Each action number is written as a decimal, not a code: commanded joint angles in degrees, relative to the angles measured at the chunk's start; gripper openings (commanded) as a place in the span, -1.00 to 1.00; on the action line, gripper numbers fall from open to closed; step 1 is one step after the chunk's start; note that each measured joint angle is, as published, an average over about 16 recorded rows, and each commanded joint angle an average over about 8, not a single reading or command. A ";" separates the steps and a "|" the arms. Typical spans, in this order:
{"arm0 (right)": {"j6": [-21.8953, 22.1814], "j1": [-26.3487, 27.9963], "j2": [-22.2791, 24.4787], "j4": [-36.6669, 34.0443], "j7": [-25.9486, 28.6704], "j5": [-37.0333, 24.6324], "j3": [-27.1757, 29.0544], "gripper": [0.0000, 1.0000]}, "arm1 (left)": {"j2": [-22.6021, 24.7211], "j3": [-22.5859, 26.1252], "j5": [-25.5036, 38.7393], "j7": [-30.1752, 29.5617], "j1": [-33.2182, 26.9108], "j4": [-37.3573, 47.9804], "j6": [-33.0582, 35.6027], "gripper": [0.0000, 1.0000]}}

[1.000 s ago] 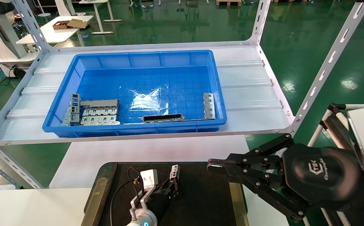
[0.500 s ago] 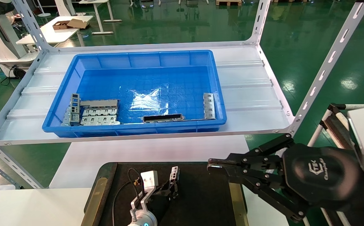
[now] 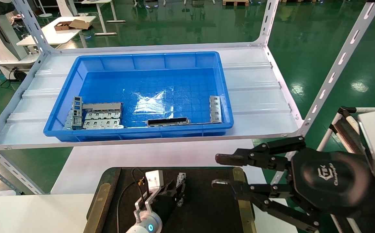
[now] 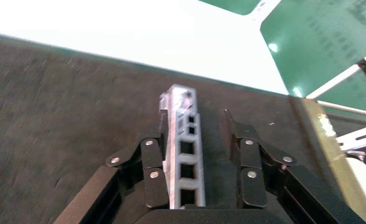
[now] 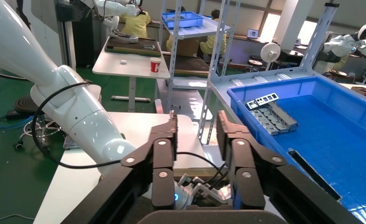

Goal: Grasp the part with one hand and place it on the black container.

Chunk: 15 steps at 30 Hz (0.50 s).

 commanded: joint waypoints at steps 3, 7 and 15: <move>0.00 0.00 0.00 0.00 0.00 0.00 -0.01 1.00 | -1.78 -0.41 2.62 -1.01 -0.30 -2.69 1.23 1.00; 0.00 0.00 0.00 0.00 -0.01 0.01 -0.01 1.00 | -6.41 -1.49 5.83 -1.92 -0.03 -8.63 4.20 1.00; 0.01 0.01 0.01 0.00 -0.01 0.01 -0.02 1.00 | -17.25 -4.77 11.07 -2.92 1.00 -20.68 11.68 1.00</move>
